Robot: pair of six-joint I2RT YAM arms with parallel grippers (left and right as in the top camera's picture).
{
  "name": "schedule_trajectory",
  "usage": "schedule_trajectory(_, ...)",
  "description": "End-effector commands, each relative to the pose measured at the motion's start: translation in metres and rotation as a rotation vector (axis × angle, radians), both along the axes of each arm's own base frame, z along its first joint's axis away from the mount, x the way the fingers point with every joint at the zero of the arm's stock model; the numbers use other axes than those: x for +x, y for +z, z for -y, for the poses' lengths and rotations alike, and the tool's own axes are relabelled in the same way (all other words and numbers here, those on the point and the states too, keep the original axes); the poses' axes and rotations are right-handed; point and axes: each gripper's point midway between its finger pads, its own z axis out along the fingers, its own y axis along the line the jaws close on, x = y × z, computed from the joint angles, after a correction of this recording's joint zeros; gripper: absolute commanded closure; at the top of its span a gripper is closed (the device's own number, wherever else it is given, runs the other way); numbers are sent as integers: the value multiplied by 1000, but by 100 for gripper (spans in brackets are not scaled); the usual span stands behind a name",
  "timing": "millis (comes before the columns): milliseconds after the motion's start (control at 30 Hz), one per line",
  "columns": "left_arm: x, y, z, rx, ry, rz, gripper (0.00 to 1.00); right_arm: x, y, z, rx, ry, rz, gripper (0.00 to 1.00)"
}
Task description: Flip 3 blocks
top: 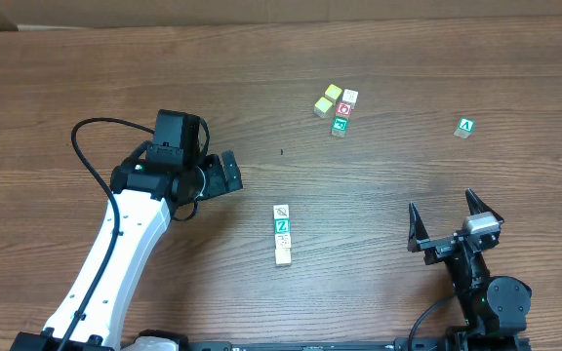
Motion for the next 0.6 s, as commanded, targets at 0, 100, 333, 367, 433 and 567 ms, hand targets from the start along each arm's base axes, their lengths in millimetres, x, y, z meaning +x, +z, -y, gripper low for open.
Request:
schedule_trajectory(0,2,-1,-3,17,-7,1,0,0,-1,-1,-4,6,7,0)
schedule_trajectory(100,2,-1,-3,17,-7,1,0,0,-1,-1,-4,6,8,0)
schedule_trajectory(333,1,13,-3,8,-8,48,0,0,-1,-1,-4,6,7,0)
schedule_trajectory(367,0,20,-3,5,-8,70,0,0,-1,-1,-4,6,7,0)
schedule_trajectory(433,-2,37,-4,-5,-8,126,0,0,-1,-1,-4,6,7,0)
schedule_trajectory(567,-13,82,-6,-31,-6,277,0,0,-1,-1,-4,6,7,0)
